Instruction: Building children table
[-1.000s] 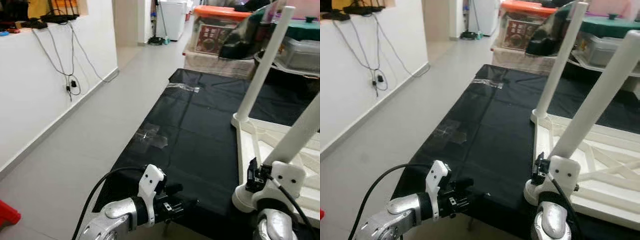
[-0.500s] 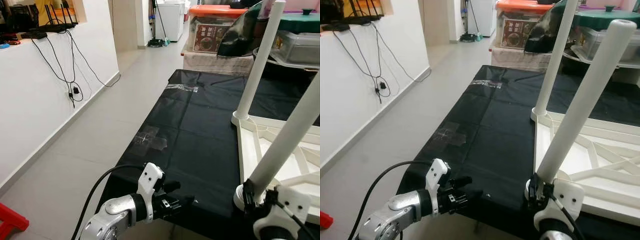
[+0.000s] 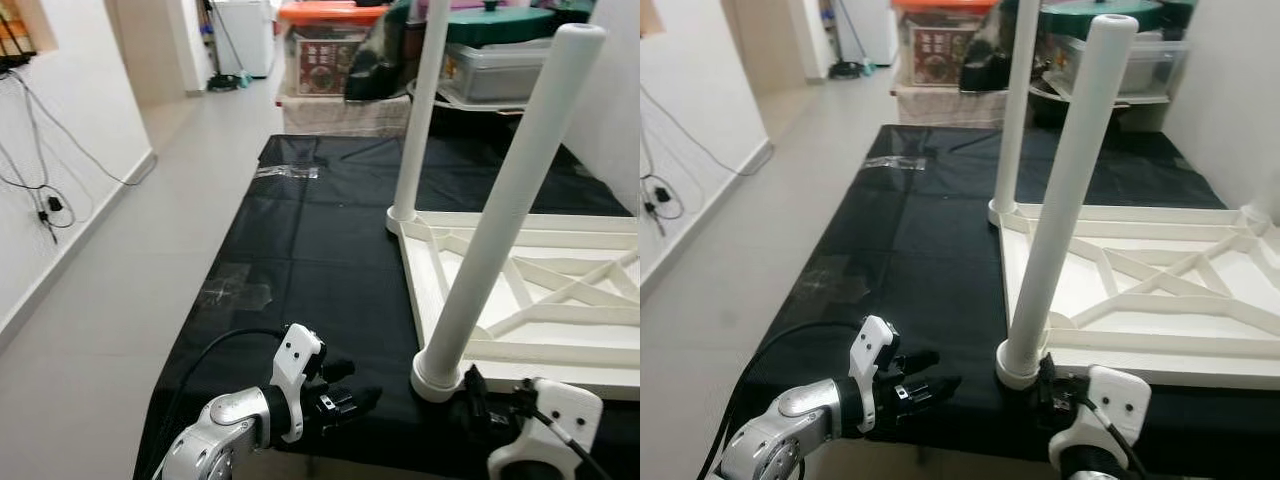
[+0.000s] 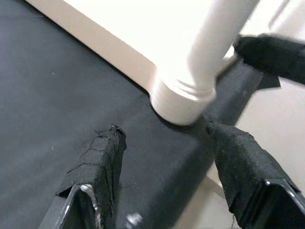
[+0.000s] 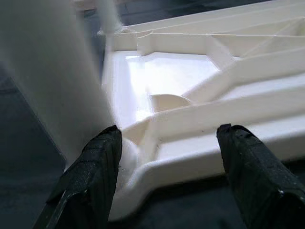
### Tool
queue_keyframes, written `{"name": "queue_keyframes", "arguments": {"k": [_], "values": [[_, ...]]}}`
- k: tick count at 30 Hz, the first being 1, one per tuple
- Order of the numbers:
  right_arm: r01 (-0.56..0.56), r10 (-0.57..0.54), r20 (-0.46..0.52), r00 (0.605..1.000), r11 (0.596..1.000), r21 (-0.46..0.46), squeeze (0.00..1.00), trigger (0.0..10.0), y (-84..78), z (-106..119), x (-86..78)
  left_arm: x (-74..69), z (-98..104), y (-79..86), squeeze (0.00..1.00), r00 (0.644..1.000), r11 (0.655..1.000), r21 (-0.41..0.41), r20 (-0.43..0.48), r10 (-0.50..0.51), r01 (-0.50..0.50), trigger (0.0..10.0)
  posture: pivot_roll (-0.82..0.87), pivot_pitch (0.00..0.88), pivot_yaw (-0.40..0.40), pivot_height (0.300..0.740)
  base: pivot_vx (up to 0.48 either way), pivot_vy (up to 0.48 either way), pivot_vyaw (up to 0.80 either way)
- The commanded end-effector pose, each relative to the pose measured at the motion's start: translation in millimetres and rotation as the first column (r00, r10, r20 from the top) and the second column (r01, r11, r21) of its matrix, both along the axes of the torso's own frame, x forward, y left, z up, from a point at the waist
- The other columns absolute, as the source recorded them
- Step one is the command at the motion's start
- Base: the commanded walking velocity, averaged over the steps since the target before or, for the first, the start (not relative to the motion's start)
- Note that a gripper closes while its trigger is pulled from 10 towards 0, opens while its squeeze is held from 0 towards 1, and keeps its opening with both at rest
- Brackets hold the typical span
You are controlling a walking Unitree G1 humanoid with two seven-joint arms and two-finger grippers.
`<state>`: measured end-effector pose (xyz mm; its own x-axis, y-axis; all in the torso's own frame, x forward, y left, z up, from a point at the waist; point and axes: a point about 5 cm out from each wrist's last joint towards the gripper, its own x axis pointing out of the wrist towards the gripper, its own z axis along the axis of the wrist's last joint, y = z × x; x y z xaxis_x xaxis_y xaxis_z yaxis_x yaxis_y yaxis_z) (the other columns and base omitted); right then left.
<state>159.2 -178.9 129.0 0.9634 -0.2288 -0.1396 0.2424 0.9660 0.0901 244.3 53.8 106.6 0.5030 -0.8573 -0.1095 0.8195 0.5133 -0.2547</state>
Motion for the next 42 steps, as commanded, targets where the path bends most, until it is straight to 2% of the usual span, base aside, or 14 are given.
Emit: {"name": "queue_keyframes", "arguments": {"k": [1, 12, 16, 19, 25, 29, 32, 33, 35, 36, 37, 40, 41, 42], "values": [[-0.044, 0.044, 0.02, 0.999, 0.999, 0.0, 0.0, 10.0, 7.9, 3, 2.6, 0.4, -8, 5.1, 0.0, 0.999, 1.0, 0.02, -0.024, 0.022, -0.021, 10.0, 0.13, 0.0, -0.002, 0.74, 0.0, 0.439, 0.0], [0.102, -0.103, -0.012, 0.995, 0.991, -0.087, 0.0, 10.0, -11.6, 0, -0.4, 1.6, -9, 4.7, 0.0, 1.0, 0.999, 0.035, -0.017, 0.024, -0.023, 10.0, 0.14, 0.0, -0.011, 0.74, 0.0, 0.199, 0.0], [-0.045, 0.047, 0.028, 0.998, 0.997, -0.062, 0.0, 10.0, 2.7, 6, 3.9, 2.0, -8, 6.0, 0.0, 0.999, 0.999, 0.022, -0.018, 0.032, -0.032, 10.0, 0.13, 0.0, -0.006, 0.74, 0.0, 0.0, 0.0], [-0.241, 0.24, 0.079, 0.968, 0.971, -0.005, 0.0, 10.0, 26.9, 13, 15.9, 5.4, -6, 8.4, 0.0, 0.997, 0.998, -0.004, -0.031, 0.067, -0.067, 10.0, 0.14, 0.0, -0.012, 0.74, 0.0, 0.0, 0.0], [-0.327, 0.325, 0.125, 0.937, 0.945, -0.008, 0.0, 10.0, 36.9, 19, 25.5, 5.5, -6, 8.3, 0.0, 0.997, 0.997, 0.002, -0.021, 0.074, -0.074, 10.0, 0.14, 0.0, -0.019, 0.74, 0.0, 0.0, 0.0], [-0.362, 0.379, 0.175, 0.909, 0.924, -0.121, 0.0, 10.0, 45.2, 34, 63.4, 5.1, -6, 9.5, 0.0, 0.995, 0.995, -0.007, -0.027, 0.1, -0.1, 10.0, 0.15, 0.0, -0.022, 0.74, 0.0, 0.0, 0.0], [-0.362, 0.379, 0.175, 0.909, 0.924, -0.121, 0.0, 10.0, 45.2, 34, 63.4, 5.1, -6, 9.5, 0.0, 0.995, 0.995, -0.007, -0.027, 0.1, -0.1, 10.0, 0.15, 0.0, -0.022, 0.74, 0.0, 0.0, 0.0], [-0.334, 0.358, 0.164, 0.919, 0.929, -0.156, 0.0, 10.0, 45.2, 38, 88.9, 3.7, -6, 9.8, 0.0, 0.994, 0.994, -0.011, -0.03, 0.108, -0.108, 10.0, 0.16, 0.0, -0.033, 0.74, 0.0, 0.0, 0.0], [-0.334, 0.358, 0.164, 0.919, 0.929, -0.156, 0.0, 10.0, 45.2, 38, 88.9, 3.7, -6, 9.8, 0.0, 0.994, 0.994, -0.011, -0.03, 0.108, -0.108, 10.0, 0.16, 0.0, -0.033, 0.74, 0.0, 0.0, 0.0], [-0.31, 0.336, 0.153, 0.929, 0.935, -0.171, 0.0, 10.0, 46.1, 43, 113.8, 1.9, -5, 10.2, 0.0, 0.993, 0.993, -0.014, -0.03, 0.114, -0.115, 10.0, 0.16, 0.0, -0.038, 0.74, 0.0, 0.0, 0.0], [-0.31, 0.336, 0.153, 0.929, 0.935, -0.171, 0.0, 10.0, 46.1, 43, 113.8, 1.9, -5, 10.2, 0.0, 0.993, 0.993, -0.014, -0.03, 0.114, -0.115, 10.0, 0.16, 0.0, -0.038, 0.74, 0.0, 0.0, 0.0], [-0.259, 0.274, 0.106, 0.956, 0.956, -0.142, 0.0, 10.0, 51.7, 55, 174.0, -6.6, 5, 10.8, 0.0, 0.99, 0.989, -0.026, -0.01, 0.143, -0.143, 10.0, 0.19, 0.0, -0.068, 0.74, 0.0, 0.0, 0.0], [-0.259, 0.274, 0.106, 0.956, 0.956, -0.142, 0.0, 10.0, 51.7, 55, 174.0, -6.6, 5, 10.8, 0.0, 0.99, 0.989, -0.026, -0.01, 0.143, -0.143, 10.0, 0.19, 0.0, -0.068, 0.74, 0.0, 0.0, 0.0], [-0.23, 0.247, 0.09, 0.965, 0.96, -0.16, 0.0, 10.0, 53.5, 59, 189.9, -10.7, 9, 10.7, 0.0, 0.989, 0.988, -0.029, -0.001, 0.151, -0.151, 10.0, 0.2, 0.024, -0.077, 0.74, 0.0, 0.0, 0.0]]}}
